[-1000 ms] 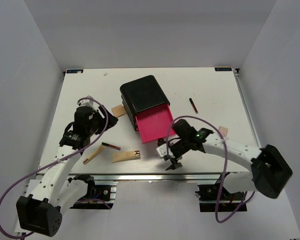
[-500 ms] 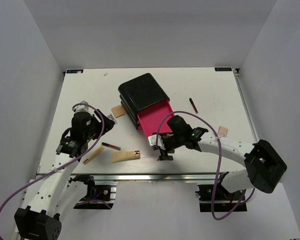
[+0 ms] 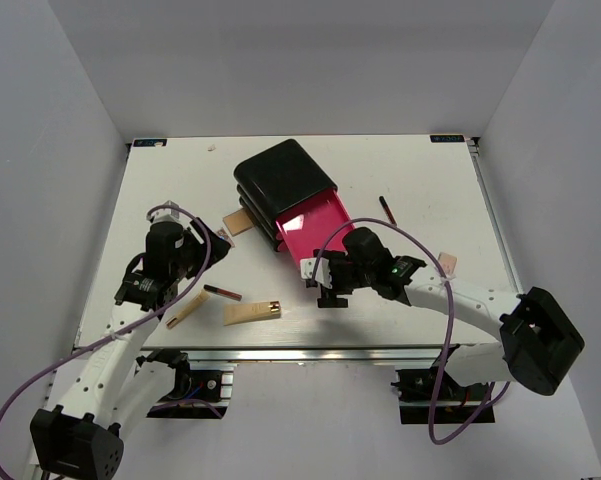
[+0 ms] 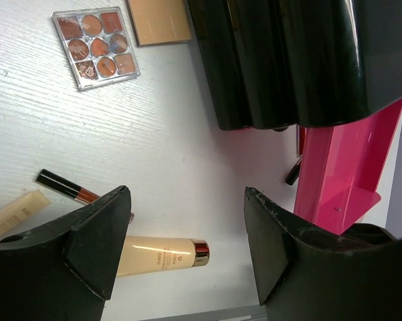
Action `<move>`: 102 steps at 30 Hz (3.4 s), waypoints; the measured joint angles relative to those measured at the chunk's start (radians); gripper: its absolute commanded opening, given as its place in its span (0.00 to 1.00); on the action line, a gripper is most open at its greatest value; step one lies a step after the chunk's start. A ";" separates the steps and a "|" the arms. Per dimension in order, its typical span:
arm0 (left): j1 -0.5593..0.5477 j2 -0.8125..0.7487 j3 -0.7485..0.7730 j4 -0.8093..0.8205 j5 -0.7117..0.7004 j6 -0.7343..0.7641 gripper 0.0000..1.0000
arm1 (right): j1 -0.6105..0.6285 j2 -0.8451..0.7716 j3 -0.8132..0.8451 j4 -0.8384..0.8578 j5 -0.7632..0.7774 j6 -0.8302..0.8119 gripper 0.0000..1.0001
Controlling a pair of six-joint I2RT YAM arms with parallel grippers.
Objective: Organize the makeup
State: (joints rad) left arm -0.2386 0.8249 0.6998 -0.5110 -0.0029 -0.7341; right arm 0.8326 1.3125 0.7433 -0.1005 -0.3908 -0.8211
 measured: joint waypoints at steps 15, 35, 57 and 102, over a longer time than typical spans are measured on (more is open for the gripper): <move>0.000 0.043 0.015 0.154 0.042 0.032 0.78 | -0.069 -0.215 0.005 -0.121 -0.184 -0.113 0.70; 0.000 1.018 0.859 0.586 0.165 0.530 0.83 | -0.233 -0.202 -0.123 -0.181 -0.021 -0.072 0.32; 0.005 1.272 1.033 0.541 0.491 0.625 0.69 | -0.322 0.070 -0.028 0.020 -0.033 -0.151 0.31; 0.161 0.268 0.399 0.335 0.006 0.274 0.70 | 0.137 0.340 0.283 -0.104 -0.200 -0.044 0.89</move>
State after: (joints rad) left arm -0.0780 1.0931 1.0985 -0.1757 0.0032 -0.4603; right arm 0.9691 1.6524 1.0267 -0.2047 -0.5911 -0.8654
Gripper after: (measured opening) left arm 0.631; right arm 0.894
